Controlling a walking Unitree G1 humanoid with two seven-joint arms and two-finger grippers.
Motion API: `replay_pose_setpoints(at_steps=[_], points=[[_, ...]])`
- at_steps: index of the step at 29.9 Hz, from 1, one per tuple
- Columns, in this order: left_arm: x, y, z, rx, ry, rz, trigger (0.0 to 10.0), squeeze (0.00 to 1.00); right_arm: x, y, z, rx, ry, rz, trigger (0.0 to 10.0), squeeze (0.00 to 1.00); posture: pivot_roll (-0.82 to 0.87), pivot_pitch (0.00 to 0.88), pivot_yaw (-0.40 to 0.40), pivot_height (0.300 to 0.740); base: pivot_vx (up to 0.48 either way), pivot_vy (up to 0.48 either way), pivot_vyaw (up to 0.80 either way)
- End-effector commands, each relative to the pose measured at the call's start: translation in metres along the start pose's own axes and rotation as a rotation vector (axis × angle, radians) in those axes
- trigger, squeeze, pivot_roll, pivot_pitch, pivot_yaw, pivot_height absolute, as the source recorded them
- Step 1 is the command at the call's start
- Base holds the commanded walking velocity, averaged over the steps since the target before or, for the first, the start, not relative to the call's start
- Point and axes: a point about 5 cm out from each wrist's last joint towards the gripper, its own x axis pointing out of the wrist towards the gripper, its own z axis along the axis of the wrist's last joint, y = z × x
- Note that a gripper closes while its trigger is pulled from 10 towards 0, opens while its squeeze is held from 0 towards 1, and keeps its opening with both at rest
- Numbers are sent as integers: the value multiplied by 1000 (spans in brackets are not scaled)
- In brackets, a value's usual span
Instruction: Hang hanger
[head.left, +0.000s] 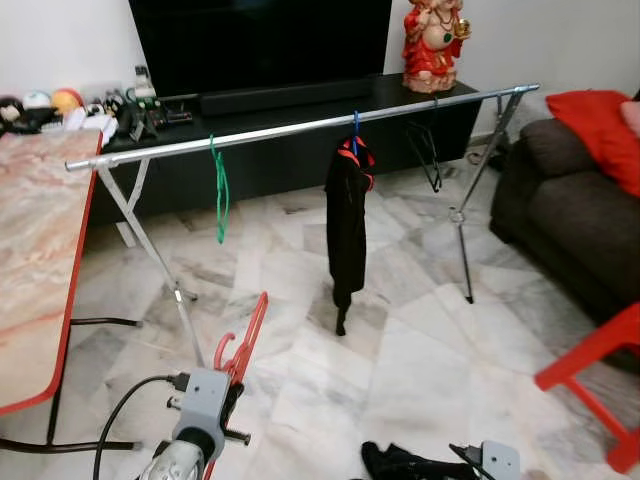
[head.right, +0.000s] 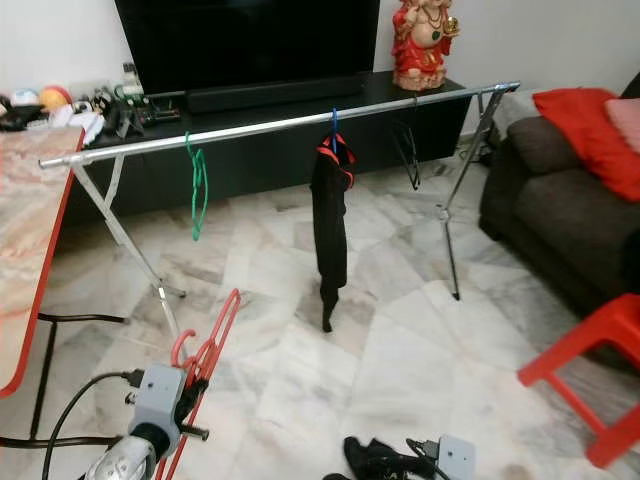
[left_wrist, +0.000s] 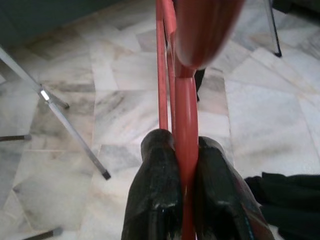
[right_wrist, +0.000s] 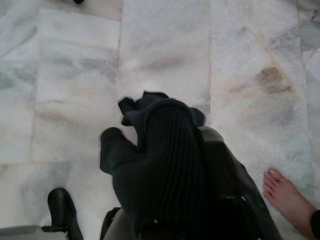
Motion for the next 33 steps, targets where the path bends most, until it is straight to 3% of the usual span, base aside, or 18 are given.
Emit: replay_pose_setpoints(at_steps=[1, 8, 20, 24, 27, 29, 33], points=[[-1, 1, -1, -14, 1, 10, 10000, 0, 2, 0, 9, -1, -27, 2, 10000, 0, 102, 57, -11, 740, 0, 0, 0], [0, 1, 2, -25, -17, 11, 10000, 0, 2, 1, 10, -14, -28, 14, 10000, 0, 104, 56, -12, 740, 0, 0, 0], [2, -14, 2, 24, 21, -140, 10000, 0, 3, 3, 18, -49, -59, 51, 10000, 0, 115, 82, -34, 740, 0, 0, 800], [10, -19, 8, 70, 22, -243, 10000, 0, 3, 5, 25, -57, -104, 77, 10000, 0, 117, 80, -43, 740, 0, 0, 800], [20, -24, 12, 164, 54, -394, 10000, 0, 3, 8, 31, -53, -143, 101, 10000, 0, 109, 82, -42, 740, 0, 0, 800], [22, -24, 12, 196, 66, -422, 10000, 0, 3, 8, 32, -57, -149, 106, 10000, 0, 105, 84, -40, 740, 0, 0, 800], [27, -29, 15, 265, 104, -552, 10000, 0, 3, 11, 35, -34, -158, 148, 10000, 0, 95, 66, -41, 740, 0, 0, 0]])
